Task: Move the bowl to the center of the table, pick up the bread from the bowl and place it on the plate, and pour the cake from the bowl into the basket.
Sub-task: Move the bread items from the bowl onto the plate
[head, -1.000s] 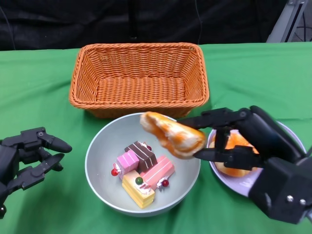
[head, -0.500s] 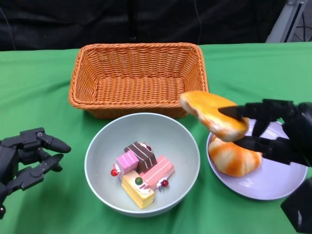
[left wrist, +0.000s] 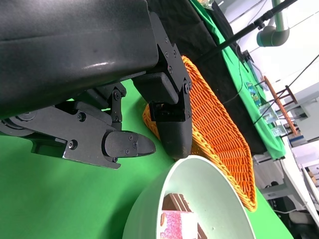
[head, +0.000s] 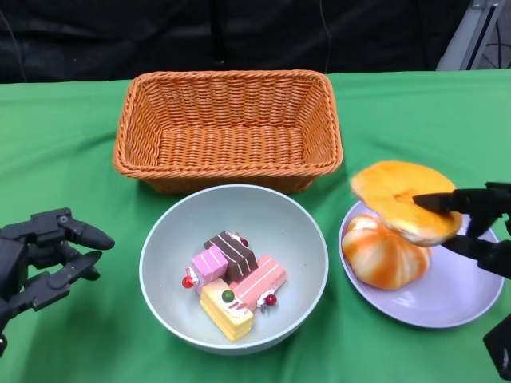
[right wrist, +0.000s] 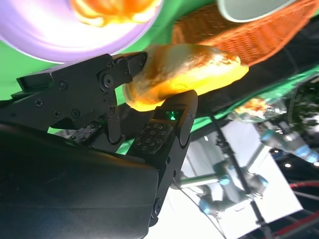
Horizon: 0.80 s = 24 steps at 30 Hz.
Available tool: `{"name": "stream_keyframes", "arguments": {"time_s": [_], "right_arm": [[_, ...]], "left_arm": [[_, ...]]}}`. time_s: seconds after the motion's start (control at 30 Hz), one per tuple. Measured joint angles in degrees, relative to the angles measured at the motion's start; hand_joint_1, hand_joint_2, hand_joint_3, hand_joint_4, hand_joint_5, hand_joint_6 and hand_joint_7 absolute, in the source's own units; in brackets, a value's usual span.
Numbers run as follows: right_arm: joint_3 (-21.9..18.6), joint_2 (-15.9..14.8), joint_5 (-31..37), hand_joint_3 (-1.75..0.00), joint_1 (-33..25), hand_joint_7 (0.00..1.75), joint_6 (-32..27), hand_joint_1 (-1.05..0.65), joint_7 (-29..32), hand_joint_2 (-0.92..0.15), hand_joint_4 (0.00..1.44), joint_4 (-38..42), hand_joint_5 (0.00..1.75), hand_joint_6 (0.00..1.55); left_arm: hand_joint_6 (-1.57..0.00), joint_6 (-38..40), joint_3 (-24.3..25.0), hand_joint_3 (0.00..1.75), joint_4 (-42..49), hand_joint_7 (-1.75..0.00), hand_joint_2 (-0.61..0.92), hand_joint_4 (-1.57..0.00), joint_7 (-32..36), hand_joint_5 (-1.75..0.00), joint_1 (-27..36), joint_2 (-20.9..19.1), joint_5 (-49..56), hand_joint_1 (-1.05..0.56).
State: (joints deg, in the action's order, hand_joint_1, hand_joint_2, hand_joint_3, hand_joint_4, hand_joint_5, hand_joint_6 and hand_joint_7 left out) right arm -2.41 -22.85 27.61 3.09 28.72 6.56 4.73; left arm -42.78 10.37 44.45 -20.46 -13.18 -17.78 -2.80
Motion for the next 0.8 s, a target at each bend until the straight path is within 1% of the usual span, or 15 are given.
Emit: {"name": "stream_keyframes", "arguments": {"time_s": [0.13,0.23,0.43,0.6,0.67,0.73,0.8], "right_arm": [[-0.5,-0.2,1.1,-0.01,0.0,0.04,0.2,-0.08,2.1,-0.85,0.84,2.3,1.32,1.19],[-0.5,-0.2,1.7,-0.01,0.0,0.04,-0.2,-0.08,2.4,-0.86,0.83,3.6,1.31,1.19],[-0.4,-0.2,1.7,-0.01,0.0,0.02,-4.2,-0.05,2.1,-0.87,0.83,5.5,1.26,1.17],[0.2,-0.2,1.7,0.00,0.1,0.02,-5.2,-0.05,2.0,-0.87,0.84,5.7,1.24,1.17],[0.7,-0.1,1.6,0.00,1.6,0.02,-6.3,-0.05,1.9,-0.87,0.80,8.1,1.41,1.18],[0.8,0.0,1.4,0.00,3.6,0.02,-8.4,-0.06,2.0,-0.87,0.78,11.8,1.45,1.17],[1.0,0.0,1.3,0.00,4.9,0.01,-9.2,-0.07,2.2,-0.86,0.77,14.7,1.47,1.17]], "left_arm": [[-0.85,0.0,0.0,0.31,0.2,-0.90,0.92,-0.82,0.0,-1.21,-0.3,-0.1,0.0,-0.07],[-0.85,0.0,0.0,0.31,0.3,-0.89,0.92,-0.82,0.0,-1.21,-0.3,-0.1,0.0,-0.06],[-0.85,-0.3,0.2,0.30,1.4,-0.89,0.92,-0.82,0.0,-1.22,-0.6,-0.2,-0.1,-0.08],[-0.85,-0.9,0.2,0.30,1.5,-0.89,0.92,-0.82,0.0,-1.22,-0.7,-0.4,-0.1,-0.08],[-0.86,-0.9,0.3,0.30,1.6,-0.89,0.92,-0.82,0.0,-1.22,-0.8,-0.5,-0.1,-0.07],[-0.86,-1.0,0.3,0.30,1.6,-0.89,0.92,-0.83,0.0,-1.23,-0.9,-0.5,-0.1,-0.07],[-0.86,-1.1,0.4,0.30,1.7,-0.89,0.92,-0.83,0.0,-1.23,-0.9,-0.5,-0.1,-0.08]]}}
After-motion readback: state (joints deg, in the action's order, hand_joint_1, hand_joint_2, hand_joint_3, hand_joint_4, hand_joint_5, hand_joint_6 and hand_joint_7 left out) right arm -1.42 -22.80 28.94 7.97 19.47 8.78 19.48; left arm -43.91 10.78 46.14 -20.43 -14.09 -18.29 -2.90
